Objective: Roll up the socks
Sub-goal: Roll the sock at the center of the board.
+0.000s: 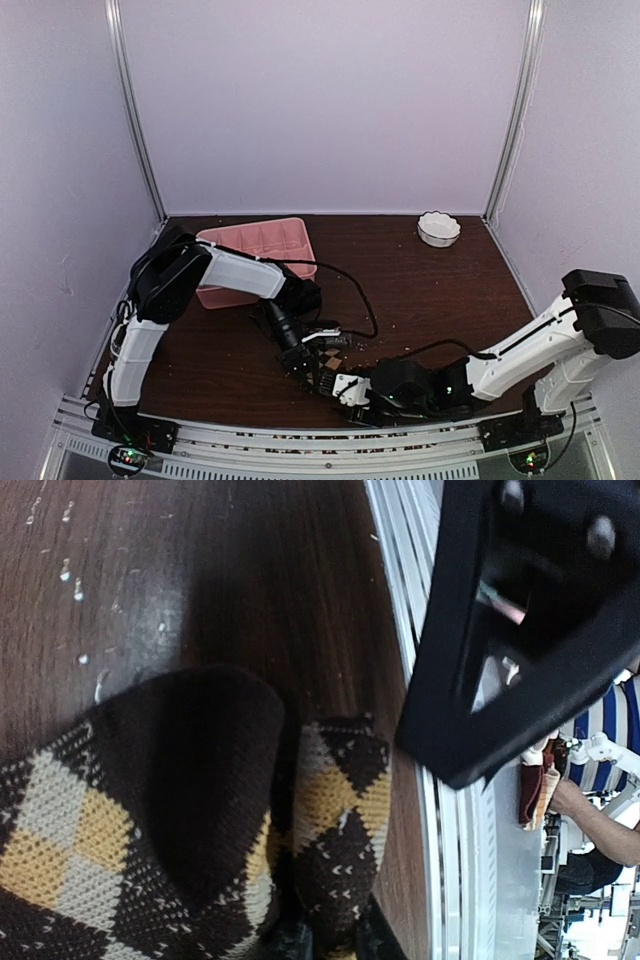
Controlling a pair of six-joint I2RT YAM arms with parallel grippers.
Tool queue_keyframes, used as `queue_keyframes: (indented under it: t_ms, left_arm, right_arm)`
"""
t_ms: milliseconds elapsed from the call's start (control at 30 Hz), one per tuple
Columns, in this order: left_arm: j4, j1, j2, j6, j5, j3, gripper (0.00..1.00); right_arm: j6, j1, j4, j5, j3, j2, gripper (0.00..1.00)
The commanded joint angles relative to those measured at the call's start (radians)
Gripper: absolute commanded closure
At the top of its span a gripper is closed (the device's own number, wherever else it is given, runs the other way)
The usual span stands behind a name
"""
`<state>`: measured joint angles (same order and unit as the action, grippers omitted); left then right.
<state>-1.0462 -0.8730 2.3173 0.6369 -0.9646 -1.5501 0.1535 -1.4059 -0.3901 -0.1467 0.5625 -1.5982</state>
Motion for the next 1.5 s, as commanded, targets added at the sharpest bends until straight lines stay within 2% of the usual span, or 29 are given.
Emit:
queue_keyframes:
  t_ms: [0, 267, 367, 500, 567, 633, 800, 967, 1133, 1267, 1467]
  left_arm:
    - [0.052, 0.0, 0.035, -0.001, 0.212, 0.041, 0.88]
    - [0.052, 0.0, 0.03, 0.023, 0.231, 0.051, 0.83]
    - [0.045, 0.0, 0.021, 0.038, 0.229, 0.053, 0.8]
    - [0.055, 0.0, -0.013, 0.067, 0.239, 0.068, 0.64]
    - [0.11, 0.0, -0.058, 0.068, 0.278, 0.098, 0.47]
    - [0.188, 0.003, -0.138, 0.057, 0.324, 0.143, 0.41]
    - [0.367, 0.006, -0.381, 0.049, 0.392, 0.268, 0.39]
    - [0.498, 0.006, -0.535, 0.04, 0.48, 0.374, 0.39]
    - [0.518, 0.006, -0.58, 0.054, 0.452, 0.423, 0.39]
    - [0.504, 0.005, -0.564, 0.077, 0.476, 0.443, 0.42]
    - [0.55, -0.005, -0.62, 0.08, 0.448, 0.493, 0.44]
  right_arm:
    - [0.078, 0.019, 0.01, 0.053, 0.067, -0.08, 0.46]
    - [0.086, 0.066, 0.013, 0.09, 0.109, -0.157, 0.54]
    - [0.065, 0.082, 0.029, 0.12, 0.106, -0.179, 0.67]
    - [0.011, 0.105, 0.014, 0.176, 0.073, -0.186, 0.89]
    - [-0.025, 0.114, 0.04, 0.207, 0.074, -0.186, 0.93]
    - [-0.064, 0.121, 0.055, 0.243, 0.074, -0.193, 0.96]
    - [-0.163, 0.142, 0.069, 0.334, 0.056, -0.23, 0.99]
    - [-0.249, 0.155, 0.113, 0.392, 0.065, -0.266, 1.0]
    - [-0.364, 0.209, 0.102, 0.489, 0.062, -0.3, 1.0]
    - [-0.433, 0.228, 0.088, 0.517, 0.058, -0.321, 1.0]
    - [-0.524, 0.266, 0.133, 0.552, 0.102, -0.384, 1.0]
